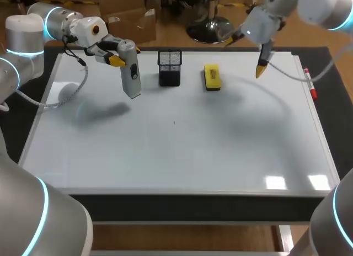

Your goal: Pick up the inspection probe, press it on each red-marked spot on the whiteboard one by one, put down the probe, pick up the eraser, and wipe off all the red marks.

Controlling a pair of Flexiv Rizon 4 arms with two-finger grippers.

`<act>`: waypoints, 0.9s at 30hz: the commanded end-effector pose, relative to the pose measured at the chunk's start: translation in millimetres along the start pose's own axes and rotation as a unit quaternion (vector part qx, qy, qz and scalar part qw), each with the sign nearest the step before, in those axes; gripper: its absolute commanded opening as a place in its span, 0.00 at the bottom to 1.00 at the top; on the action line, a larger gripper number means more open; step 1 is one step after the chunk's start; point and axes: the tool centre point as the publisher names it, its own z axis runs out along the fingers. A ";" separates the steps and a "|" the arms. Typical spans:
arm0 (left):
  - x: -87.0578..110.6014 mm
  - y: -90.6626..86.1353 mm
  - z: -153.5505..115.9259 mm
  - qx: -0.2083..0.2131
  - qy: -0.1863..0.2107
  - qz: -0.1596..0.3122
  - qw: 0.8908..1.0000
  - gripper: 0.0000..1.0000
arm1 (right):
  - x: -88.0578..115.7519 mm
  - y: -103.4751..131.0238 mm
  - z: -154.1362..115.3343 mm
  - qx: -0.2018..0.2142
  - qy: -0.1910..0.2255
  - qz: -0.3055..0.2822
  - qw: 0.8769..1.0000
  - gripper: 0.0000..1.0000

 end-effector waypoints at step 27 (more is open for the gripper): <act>-4.5 0.3 -6.4 0.002 0.021 -0.001 1.000 0.00 | 16.8 -0.7 -38.8 -0.025 -0.077 0.049 0.995 1.00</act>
